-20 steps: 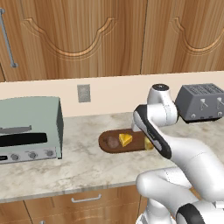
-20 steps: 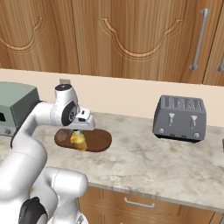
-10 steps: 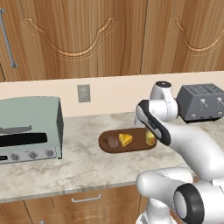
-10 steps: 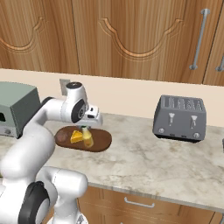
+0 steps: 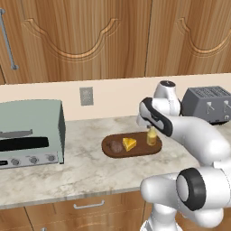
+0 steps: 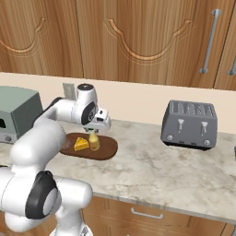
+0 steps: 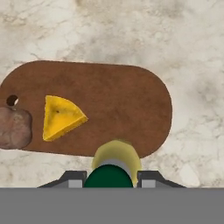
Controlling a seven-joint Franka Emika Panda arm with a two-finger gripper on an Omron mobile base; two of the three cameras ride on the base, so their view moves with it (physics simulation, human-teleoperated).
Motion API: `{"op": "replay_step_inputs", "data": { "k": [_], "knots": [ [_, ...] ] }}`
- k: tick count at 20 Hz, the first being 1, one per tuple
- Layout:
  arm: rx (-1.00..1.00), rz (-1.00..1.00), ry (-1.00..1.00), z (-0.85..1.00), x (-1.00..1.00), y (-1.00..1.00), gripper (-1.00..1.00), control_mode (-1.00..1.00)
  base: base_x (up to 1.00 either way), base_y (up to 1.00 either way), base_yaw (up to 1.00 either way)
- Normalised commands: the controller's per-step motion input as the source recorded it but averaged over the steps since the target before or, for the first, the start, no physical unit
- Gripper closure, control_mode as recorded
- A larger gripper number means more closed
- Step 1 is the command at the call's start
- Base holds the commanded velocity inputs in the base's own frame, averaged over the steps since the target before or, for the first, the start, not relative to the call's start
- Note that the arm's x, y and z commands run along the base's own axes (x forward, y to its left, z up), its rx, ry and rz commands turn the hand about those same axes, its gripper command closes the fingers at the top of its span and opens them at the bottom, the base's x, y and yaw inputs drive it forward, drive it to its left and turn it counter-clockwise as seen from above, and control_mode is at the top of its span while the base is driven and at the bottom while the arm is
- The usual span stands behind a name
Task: Retrieve the reheated potato from the microwave, then place the potato, cheese, and condiment on the cutting board.
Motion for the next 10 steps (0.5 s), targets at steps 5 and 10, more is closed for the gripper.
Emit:
{"op": "replay_step_inputs", "data": {
  "k": [5, 10],
  "knots": [
    [0.0, 0.0, 0.0, -0.15, 0.3, 0.02, 1.0, -1.0, 0.0, 0.0, 0.0],
    [0.0, 0.0, 0.0, -0.29, 0.17, 0.0, 1.0, -1.0, 0.0, 0.0, 0.0]
  ]
}}
